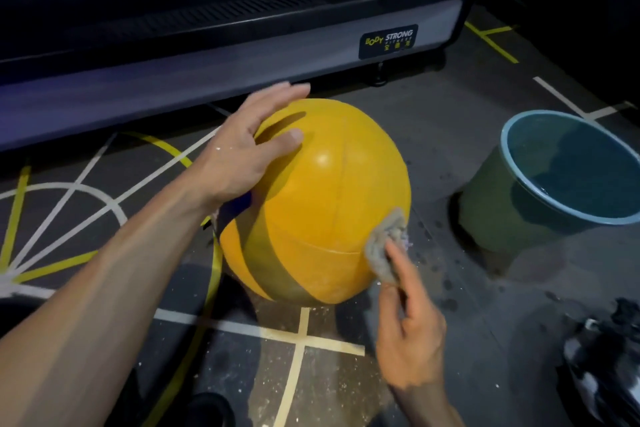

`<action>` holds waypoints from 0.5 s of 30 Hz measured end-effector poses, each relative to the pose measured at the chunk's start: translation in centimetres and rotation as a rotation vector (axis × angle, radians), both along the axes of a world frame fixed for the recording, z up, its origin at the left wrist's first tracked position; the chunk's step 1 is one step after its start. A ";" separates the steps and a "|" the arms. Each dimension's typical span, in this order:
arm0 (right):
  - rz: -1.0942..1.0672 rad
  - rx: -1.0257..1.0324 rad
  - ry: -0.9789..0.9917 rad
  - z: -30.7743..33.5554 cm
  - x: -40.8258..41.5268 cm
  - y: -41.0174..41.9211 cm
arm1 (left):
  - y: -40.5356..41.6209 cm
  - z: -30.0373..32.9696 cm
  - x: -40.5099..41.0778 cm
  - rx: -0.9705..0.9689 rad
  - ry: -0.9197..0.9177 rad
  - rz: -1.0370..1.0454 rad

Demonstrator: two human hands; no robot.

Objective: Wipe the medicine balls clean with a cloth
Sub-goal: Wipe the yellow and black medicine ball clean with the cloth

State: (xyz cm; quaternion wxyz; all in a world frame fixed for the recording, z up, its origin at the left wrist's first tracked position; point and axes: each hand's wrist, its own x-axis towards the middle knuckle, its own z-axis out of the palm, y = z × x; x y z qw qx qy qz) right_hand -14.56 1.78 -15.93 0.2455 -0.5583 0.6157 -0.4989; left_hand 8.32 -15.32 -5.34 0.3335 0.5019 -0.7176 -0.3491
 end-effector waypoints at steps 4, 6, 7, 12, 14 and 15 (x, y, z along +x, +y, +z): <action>-0.080 0.113 -0.059 0.3 -2.8 -1.2 | 1.3 -0.4 -0.6 -0.076 0.152 0.086; -0.095 0.147 -0.121 0.3 -4.2 -2.1 | 1.7 -1.8 -0.1 -0.037 0.038 0.106; -0.106 0.158 -0.151 0.4 -4.8 -2.6 | 1.9 -2.6 0.1 0.002 0.009 0.116; -0.167 0.119 -0.180 1.4 -7.8 -5.7 | 2.7 -6.7 1.5 0.221 0.002 0.283; -0.163 0.147 -0.143 1.4 -8.9 -7.0 | 3.0 -8.2 2.2 0.333 -0.021 0.245; -0.172 0.167 -0.133 1.3 -9.3 -7.5 | 3.1 -8.7 2.4 0.355 -0.024 0.220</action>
